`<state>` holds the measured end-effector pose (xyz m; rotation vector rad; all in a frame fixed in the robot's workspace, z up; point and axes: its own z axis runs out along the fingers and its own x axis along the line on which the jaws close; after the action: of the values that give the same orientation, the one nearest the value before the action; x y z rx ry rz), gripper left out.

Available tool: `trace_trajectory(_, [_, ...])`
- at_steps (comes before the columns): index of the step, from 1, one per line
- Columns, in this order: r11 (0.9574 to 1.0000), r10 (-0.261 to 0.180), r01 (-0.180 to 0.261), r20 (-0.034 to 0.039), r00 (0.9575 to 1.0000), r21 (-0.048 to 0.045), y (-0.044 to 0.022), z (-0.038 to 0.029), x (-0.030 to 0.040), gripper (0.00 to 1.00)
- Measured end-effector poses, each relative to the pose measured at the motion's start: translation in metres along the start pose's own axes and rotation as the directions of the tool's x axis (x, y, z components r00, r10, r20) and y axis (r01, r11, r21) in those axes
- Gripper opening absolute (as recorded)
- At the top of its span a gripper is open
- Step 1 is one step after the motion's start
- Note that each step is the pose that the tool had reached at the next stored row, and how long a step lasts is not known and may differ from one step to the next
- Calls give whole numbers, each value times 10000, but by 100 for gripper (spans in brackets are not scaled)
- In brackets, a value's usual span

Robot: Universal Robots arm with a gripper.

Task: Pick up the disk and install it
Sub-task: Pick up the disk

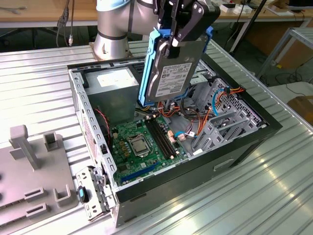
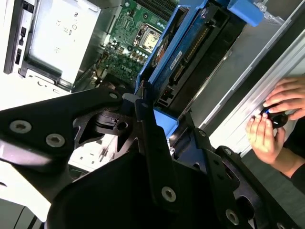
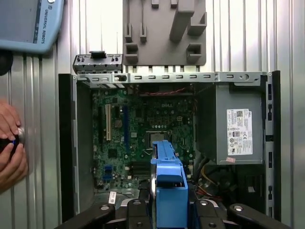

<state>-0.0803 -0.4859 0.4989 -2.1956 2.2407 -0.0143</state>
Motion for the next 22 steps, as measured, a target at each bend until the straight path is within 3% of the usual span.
trace_trajectory(6, [10000,4,-4,-3,10000,-1,-194,8,19,37])
trace_trajectory(15, [10000,14,-14,0,10000,0,-288,16,207,37])
trace_trajectory(22, [10000,27,-27,-1,10000,0,-358,21,298,37])
